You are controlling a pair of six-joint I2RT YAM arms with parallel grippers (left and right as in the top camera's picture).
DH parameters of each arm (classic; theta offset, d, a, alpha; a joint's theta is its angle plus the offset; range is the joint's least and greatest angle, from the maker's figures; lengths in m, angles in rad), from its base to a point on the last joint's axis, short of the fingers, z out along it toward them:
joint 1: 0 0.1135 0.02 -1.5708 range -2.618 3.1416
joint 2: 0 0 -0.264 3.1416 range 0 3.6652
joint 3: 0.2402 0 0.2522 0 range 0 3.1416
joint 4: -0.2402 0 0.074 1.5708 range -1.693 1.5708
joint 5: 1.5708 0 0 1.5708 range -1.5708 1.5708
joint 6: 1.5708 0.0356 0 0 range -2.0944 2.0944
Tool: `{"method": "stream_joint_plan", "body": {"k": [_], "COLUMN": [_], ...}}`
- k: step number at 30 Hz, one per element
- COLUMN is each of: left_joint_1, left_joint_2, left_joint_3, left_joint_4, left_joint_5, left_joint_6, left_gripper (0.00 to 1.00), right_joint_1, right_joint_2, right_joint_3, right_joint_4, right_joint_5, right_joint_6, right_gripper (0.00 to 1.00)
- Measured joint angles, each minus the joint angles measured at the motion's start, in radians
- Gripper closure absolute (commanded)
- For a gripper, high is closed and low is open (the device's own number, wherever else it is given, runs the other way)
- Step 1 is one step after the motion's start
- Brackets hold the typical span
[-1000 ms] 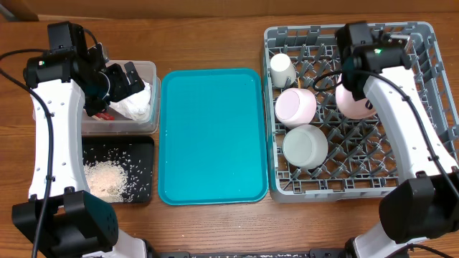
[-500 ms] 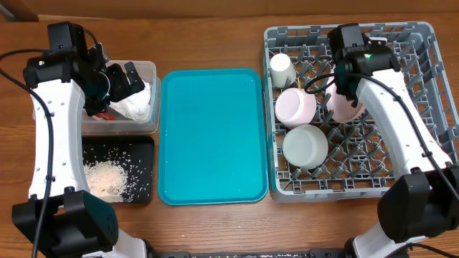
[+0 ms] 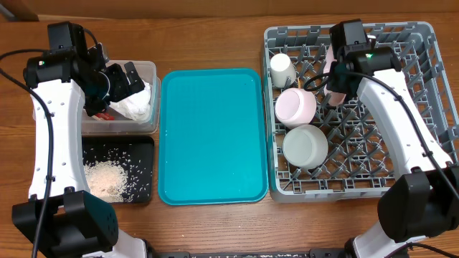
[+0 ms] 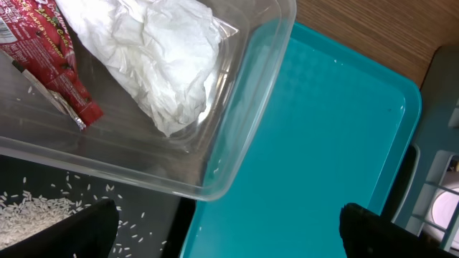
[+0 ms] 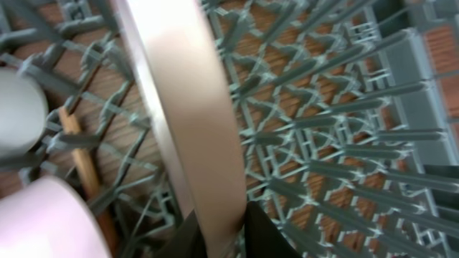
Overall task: Sort waste into correct bins and load items into the dishwasher
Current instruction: 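Carry the pink plate to the rack's back area and stand it upright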
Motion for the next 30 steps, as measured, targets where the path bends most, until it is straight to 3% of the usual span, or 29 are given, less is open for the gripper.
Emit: {"method": "stream_joint_plan", "body": {"k": [3,13,25,28,30], "left_joint_1": [0.000,0.000,0.000,0.000,0.000], "left_joint_2": [0.000,0.000,0.000,0.000,0.000], "left_joint_3": [0.000,0.000,0.000,0.000,0.000], "left_joint_4": [0.000,0.000,0.000,0.000,0.000], "left_joint_5": [0.000,0.000,0.000,0.000,0.000], "left_joint_6": [0.000,0.000,0.000,0.000,0.000], "left_gripper": [0.00,0.00,0.00,0.00,0.00], "right_joint_1": [0.000,0.001,0.001,0.000,0.000], "right_joint_2": [0.000,0.000,-0.113,-0.160,-0.179], "right_joint_3": [0.000,0.000,0.000,0.000,0.000], "right_joint_4": [-0.005,-0.045,-0.044,-0.029,-0.011], "right_joint_5": [-0.026,-0.016,-0.040,-0.114,-0.190], "right_joint_6": [-0.004,-0.005,-0.005,-0.005,-0.003], "right_gripper": [0.71,0.64,0.48,0.38,0.27]}}
